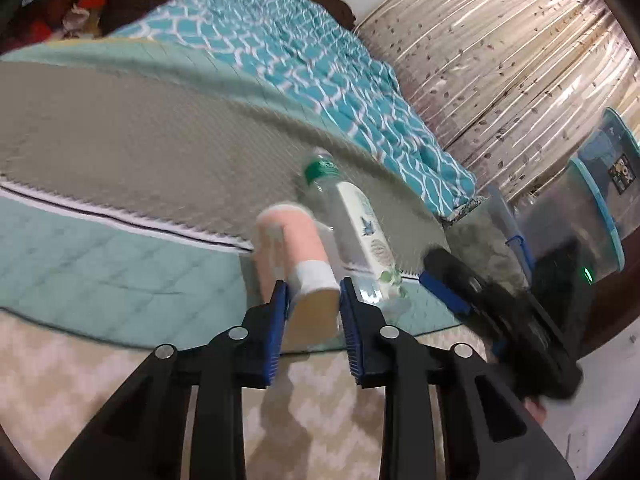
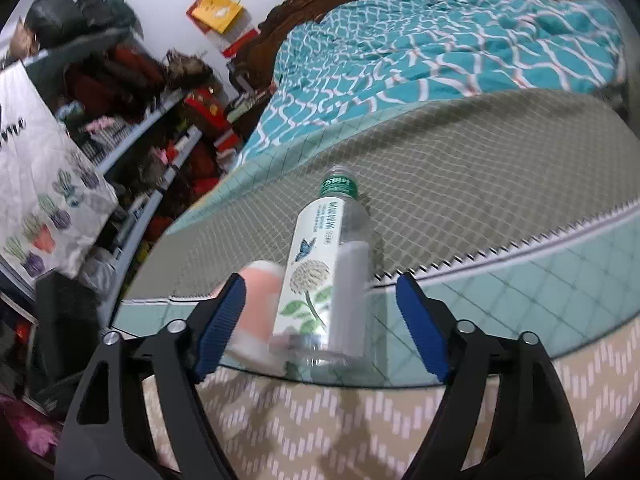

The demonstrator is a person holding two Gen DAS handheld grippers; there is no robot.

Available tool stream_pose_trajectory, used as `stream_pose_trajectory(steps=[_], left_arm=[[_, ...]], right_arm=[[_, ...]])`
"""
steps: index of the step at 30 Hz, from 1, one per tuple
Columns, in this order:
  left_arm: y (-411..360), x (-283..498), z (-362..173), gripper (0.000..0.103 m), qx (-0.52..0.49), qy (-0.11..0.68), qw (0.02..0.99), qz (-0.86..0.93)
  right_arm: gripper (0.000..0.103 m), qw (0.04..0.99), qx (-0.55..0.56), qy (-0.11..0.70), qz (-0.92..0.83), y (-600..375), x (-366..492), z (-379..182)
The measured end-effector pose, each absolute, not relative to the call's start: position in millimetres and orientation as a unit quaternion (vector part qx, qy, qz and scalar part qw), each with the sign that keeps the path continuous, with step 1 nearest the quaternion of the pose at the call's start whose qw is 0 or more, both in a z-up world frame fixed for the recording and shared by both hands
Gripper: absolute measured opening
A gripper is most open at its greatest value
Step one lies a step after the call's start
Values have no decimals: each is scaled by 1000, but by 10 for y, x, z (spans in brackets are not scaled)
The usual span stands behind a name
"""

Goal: Collect trash
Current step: 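Grasp the pink-white paper cup with left gripper while right gripper grasps the clear water bottle, then lift the cup with left gripper while right gripper lifts the bottle toward the wastebasket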

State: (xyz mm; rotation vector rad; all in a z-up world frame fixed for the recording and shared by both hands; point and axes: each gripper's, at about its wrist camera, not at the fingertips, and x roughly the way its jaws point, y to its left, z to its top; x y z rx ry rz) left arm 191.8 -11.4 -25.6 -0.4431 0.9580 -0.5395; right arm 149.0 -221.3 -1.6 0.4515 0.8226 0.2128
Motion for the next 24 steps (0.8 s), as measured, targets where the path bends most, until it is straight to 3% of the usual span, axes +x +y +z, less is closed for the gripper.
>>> stream_pose_trajectory(steps=[4,7,8,19,24], left_arm=[[120,1765,-319,22,-220,456,827,-246],[246,1702,-344,21,-238,457,821,-248],[269,1676,-330,20,-240,455,821,-248],[-95,1269,-54,19,-229,443,801,-330],[-527,979,-146,19,-203,484,760,-382]], right_arm=[[86,884,170,426,94,-1974,1667,-184],[66,893,121,425,81,-1839,1647,-268],[65,895,118,423,81,-1835,1605,-263],[63,915,120,378,74,-2402,286,28],[64,915,96,390,37,-2774,-507,-5]])
